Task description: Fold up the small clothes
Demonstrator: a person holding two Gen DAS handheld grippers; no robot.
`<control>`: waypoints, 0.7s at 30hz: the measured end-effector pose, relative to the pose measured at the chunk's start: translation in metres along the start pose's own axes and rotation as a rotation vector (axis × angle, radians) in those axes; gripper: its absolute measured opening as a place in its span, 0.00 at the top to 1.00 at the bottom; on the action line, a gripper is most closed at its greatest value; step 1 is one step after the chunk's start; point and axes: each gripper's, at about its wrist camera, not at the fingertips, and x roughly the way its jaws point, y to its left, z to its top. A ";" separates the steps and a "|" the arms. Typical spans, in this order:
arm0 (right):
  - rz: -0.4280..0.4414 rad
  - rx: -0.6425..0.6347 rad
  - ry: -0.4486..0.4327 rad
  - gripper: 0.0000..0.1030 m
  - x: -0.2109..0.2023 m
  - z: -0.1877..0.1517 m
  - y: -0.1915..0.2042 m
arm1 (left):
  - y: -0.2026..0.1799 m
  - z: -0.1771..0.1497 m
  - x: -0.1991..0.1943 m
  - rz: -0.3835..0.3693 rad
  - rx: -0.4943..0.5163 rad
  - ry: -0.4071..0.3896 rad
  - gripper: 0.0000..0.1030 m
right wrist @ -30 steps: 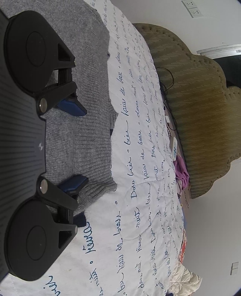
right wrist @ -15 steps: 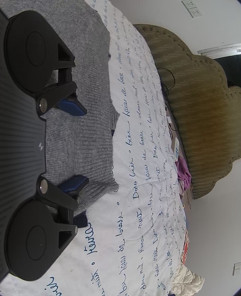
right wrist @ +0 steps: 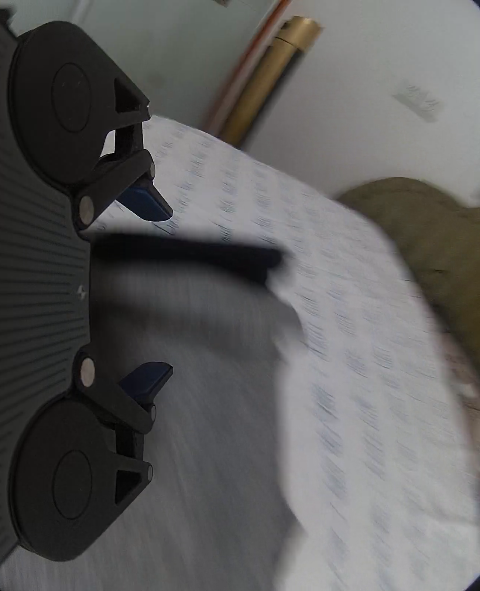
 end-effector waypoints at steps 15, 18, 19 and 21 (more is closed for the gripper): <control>0.045 0.216 0.026 0.19 0.021 -0.002 -0.031 | 0.007 -0.007 -0.010 -0.021 -0.018 -0.017 0.96; 0.056 0.223 0.036 0.18 0.029 -0.004 -0.031 | 0.010 -0.009 -0.010 -0.024 -0.006 -0.012 0.96; 0.060 0.215 0.035 0.18 0.032 -0.002 -0.028 | 0.010 -0.008 -0.007 -0.023 -0.004 -0.005 0.96; 0.053 0.188 0.008 0.24 0.034 0.001 -0.023 | 0.009 -0.008 -0.005 -0.019 0.003 0.008 0.96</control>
